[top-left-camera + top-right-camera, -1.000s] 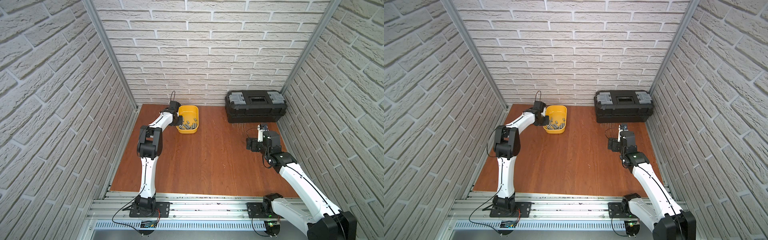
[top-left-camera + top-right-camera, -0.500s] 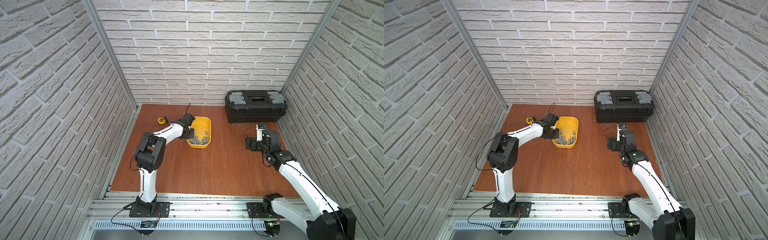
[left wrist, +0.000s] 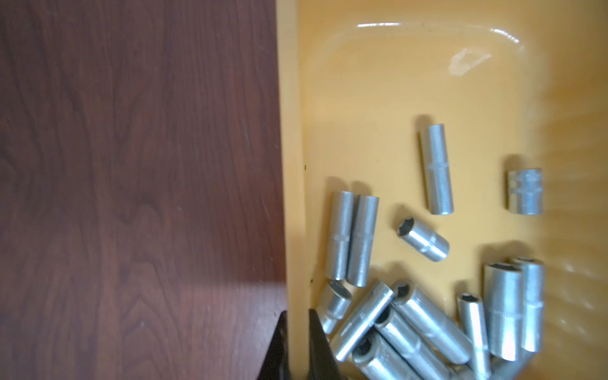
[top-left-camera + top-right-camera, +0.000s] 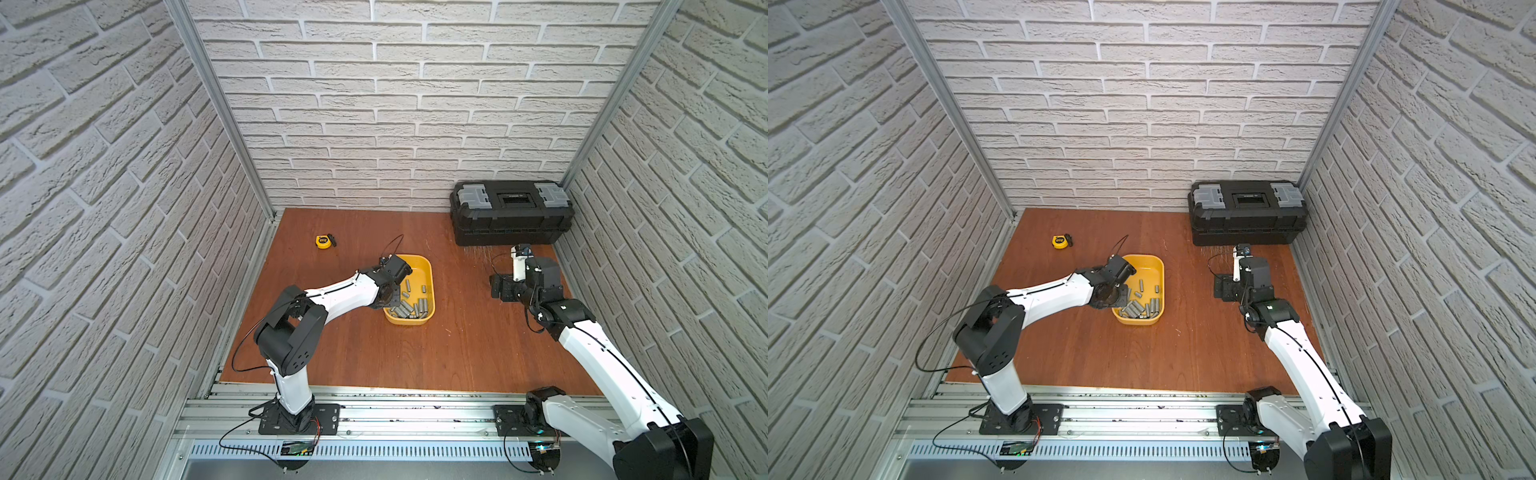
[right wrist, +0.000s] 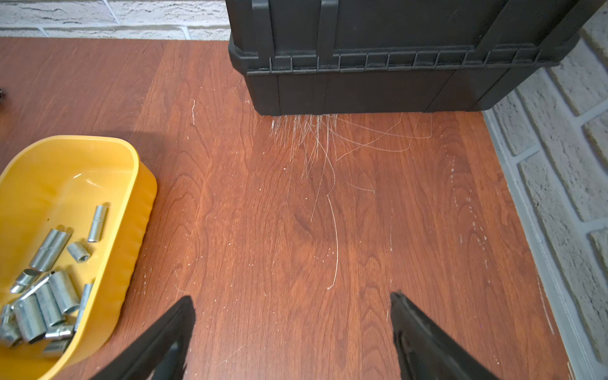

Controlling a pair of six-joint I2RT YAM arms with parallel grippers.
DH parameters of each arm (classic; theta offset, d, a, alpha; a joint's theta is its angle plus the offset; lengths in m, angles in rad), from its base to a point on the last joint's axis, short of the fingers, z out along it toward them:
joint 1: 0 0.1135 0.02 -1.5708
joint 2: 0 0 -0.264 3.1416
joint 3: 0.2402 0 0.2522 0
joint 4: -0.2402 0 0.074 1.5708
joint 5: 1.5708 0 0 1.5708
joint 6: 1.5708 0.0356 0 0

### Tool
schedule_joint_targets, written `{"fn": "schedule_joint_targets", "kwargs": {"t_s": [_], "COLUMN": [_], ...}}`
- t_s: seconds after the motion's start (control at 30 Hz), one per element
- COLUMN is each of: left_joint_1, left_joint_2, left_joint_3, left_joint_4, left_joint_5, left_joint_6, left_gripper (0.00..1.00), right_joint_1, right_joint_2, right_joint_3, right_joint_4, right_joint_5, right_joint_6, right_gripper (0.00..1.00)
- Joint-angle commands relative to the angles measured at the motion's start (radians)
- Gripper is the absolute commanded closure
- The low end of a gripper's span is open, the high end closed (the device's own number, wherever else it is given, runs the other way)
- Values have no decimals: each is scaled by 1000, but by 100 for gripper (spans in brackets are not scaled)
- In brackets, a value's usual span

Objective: Take out the socket from the storage box
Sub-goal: Move the storage box to the center of the board.

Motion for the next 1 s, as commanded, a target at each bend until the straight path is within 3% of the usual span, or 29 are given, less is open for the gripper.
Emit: {"fn": "schedule_joint_targets", "kwargs": {"t_s": [0.0, 0.37, 0.5, 0.73, 0.97], "left_joint_1": [-78, -149, -157, -157, -138], "left_joint_2": [-38, -94, -132, -189, -226], "left_joint_3": [-25, -101, -138, -114, -14], "left_joint_4": [-104, -82, -54, -57, -114], "left_joint_5": [-47, -58, -77, -129, -243], "left_joint_6": [-116, -162, -176, -133, -40], "left_gripper": [98, 93, 82, 47, 37], "right_joint_1": [6, 6, 6, 8, 103], "right_joint_2": [-35, -30, -29, -3, 32], "right_joint_3": [-4, 6, 11, 38, 54], "right_joint_4": [1, -27, -31, -36, -43], "right_joint_5": [-10, -32, -56, -134, -194], "right_joint_6": [0, 0, 0, -8, 17], "right_gripper": [8, 8, 7, 8, 13]}}
